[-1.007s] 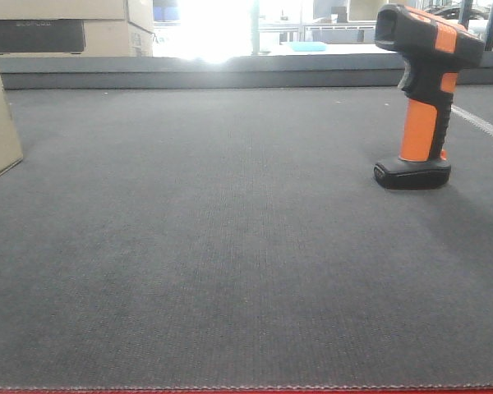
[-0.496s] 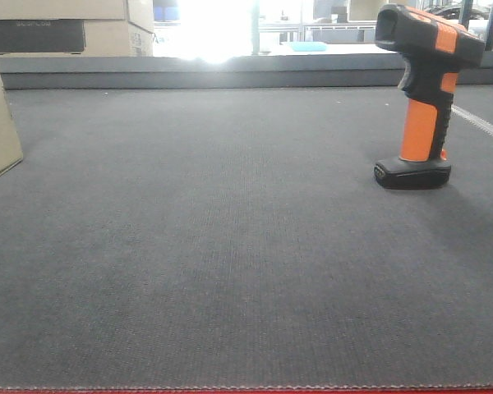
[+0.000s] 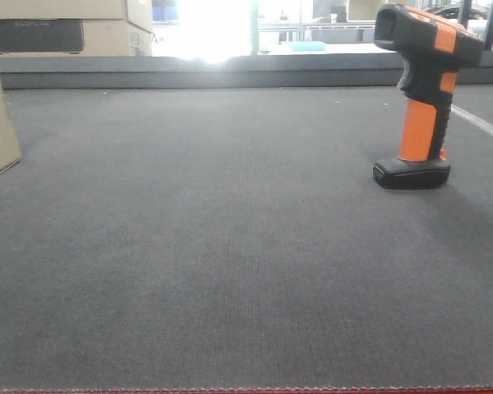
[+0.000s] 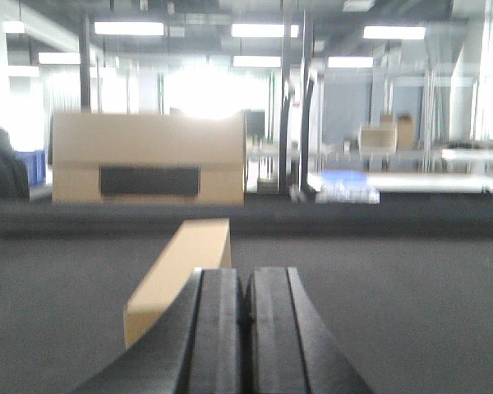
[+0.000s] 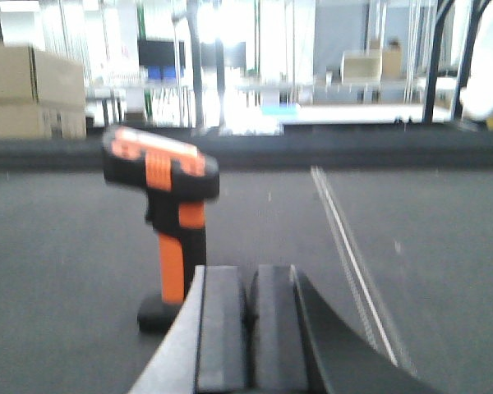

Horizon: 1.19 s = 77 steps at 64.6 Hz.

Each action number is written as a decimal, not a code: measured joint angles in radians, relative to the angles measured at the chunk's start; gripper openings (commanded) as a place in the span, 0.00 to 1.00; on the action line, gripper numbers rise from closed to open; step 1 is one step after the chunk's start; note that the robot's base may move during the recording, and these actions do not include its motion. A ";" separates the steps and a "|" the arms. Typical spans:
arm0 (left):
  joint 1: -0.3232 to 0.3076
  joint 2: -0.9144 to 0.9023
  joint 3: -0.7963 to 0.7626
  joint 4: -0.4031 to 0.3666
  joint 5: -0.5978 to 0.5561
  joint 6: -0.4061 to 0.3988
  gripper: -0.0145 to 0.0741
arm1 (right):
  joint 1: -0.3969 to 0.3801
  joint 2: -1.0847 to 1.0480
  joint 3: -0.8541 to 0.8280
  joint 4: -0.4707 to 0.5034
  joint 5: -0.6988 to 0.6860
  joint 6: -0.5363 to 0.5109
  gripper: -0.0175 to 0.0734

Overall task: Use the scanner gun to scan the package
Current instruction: 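Lower the left gripper over the tan cardboard box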

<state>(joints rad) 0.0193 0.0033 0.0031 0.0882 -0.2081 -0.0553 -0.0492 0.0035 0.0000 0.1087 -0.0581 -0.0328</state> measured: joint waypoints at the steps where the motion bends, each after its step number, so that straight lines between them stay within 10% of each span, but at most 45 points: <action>1: 0.000 0.000 0.000 0.000 -0.015 0.000 0.04 | 0.000 0.000 0.000 0.000 -0.013 0.000 0.02; 22: 0.000 0.045 -0.389 -0.002 0.275 0.000 0.17 | 0.000 0.053 -0.367 0.000 0.138 0.000 0.07; 43: 0.000 0.362 -0.795 -0.020 0.600 0.000 0.84 | 0.000 0.391 -0.665 -0.002 0.236 0.000 0.83; 77: 0.000 0.971 -1.286 -0.080 1.159 0.006 0.83 | 0.098 0.699 -0.699 -0.002 0.247 0.000 0.82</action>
<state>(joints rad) 0.0193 0.9746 -1.2827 0.0083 0.9508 -0.0488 0.0485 0.7029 -0.6990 0.1067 0.1893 -0.0328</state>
